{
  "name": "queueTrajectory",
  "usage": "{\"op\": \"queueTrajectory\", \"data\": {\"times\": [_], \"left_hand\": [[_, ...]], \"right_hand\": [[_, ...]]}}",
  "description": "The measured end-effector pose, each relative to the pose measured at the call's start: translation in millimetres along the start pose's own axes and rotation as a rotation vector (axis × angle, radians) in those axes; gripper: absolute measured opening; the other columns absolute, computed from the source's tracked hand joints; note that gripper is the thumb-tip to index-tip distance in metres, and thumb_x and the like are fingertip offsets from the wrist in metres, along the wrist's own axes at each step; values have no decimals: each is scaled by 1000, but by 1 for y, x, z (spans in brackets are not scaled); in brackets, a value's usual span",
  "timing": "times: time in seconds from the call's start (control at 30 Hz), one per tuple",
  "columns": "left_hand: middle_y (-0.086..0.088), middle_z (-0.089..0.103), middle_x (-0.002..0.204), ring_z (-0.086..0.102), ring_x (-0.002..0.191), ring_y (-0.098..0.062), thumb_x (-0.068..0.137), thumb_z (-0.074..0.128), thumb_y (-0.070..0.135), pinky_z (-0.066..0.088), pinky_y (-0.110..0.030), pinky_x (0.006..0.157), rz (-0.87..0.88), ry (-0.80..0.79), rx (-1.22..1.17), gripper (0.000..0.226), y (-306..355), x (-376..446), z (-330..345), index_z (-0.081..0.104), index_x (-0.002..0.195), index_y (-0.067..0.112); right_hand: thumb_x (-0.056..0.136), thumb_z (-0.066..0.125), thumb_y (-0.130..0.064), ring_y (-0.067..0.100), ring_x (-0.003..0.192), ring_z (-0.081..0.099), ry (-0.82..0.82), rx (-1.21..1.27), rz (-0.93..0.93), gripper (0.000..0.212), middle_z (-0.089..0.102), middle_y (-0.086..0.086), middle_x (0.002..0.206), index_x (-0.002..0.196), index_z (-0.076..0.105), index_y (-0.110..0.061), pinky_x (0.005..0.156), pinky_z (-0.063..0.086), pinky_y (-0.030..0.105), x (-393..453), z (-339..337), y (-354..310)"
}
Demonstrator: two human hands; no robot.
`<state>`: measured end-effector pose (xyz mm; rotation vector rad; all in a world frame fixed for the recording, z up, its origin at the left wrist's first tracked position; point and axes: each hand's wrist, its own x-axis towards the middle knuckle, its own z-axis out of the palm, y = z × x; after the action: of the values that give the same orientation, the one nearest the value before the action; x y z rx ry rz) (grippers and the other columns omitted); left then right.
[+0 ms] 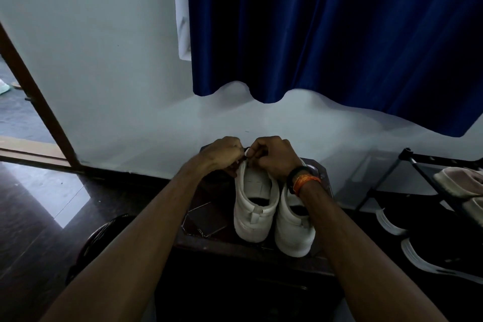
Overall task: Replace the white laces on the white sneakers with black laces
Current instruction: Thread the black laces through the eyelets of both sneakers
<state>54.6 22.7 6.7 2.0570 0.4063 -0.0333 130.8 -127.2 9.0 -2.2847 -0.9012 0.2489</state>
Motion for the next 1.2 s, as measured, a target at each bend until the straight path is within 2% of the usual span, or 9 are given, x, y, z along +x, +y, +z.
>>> {"op": "queueTrajectory", "data": {"times": [0.07,0.13,0.3,0.47,0.6,0.77,0.93,1.07,1.2], "left_hand": [[-14,66,97,69,83,-29,94,51,9,61,-41,75,14,-27,159,7,8,5,-1,58,92,10],[-13,66,99,68,83,-27,94,49,9,58,-39,74,29,-41,249,9,13,7,-2,56,91,14],[-9,62,109,59,97,-26,95,48,13,46,-35,76,50,6,311,14,9,8,4,58,103,9],[-1,62,101,52,82,-13,100,47,20,36,-25,63,106,90,286,13,-5,7,10,58,103,14],[0,63,96,57,87,-18,101,46,18,40,-31,69,154,82,262,12,-15,5,6,56,98,16],[2,64,96,56,85,-13,102,44,16,42,-29,71,183,79,261,13,-17,3,6,55,97,18],[2,70,97,65,90,-14,97,60,23,51,-29,77,180,75,163,6,-15,8,2,64,93,23],[15,71,85,67,89,-10,91,70,33,56,-42,88,201,78,220,11,-19,13,-2,67,81,33],[15,70,84,66,89,-8,92,71,35,54,-49,91,200,59,249,15,-17,14,-3,66,78,31]], "right_hand": [[72,73,-7,13,89,69,3,1,4,24,75,-6,85,88,76,-25,88,57,38,2,1,3],[73,72,-6,14,90,69,10,0,8,25,75,-5,86,90,76,-24,88,57,39,3,1,4],[73,68,-3,16,91,68,22,-12,-1,28,75,-3,87,90,76,-25,89,56,38,4,3,3],[72,65,-6,15,90,68,25,-4,16,29,74,-5,85,90,76,-26,87,57,38,1,4,6],[72,66,-6,14,89,68,31,-6,10,28,74,-6,84,88,75,-27,86,57,38,0,4,5],[74,70,-3,12,88,68,26,-26,-1,27,74,-6,84,90,76,-24,85,58,36,2,5,5],[75,71,-4,7,85,68,34,14,1,26,74,-8,82,88,76,-26,82,57,28,1,2,8],[74,68,-1,2,81,70,56,62,-14,29,75,-10,76,84,74,-28,82,57,27,1,1,10],[75,71,-3,-2,78,69,64,86,-24,27,75,-11,74,86,74,-27,83,57,27,0,2,10]]}}
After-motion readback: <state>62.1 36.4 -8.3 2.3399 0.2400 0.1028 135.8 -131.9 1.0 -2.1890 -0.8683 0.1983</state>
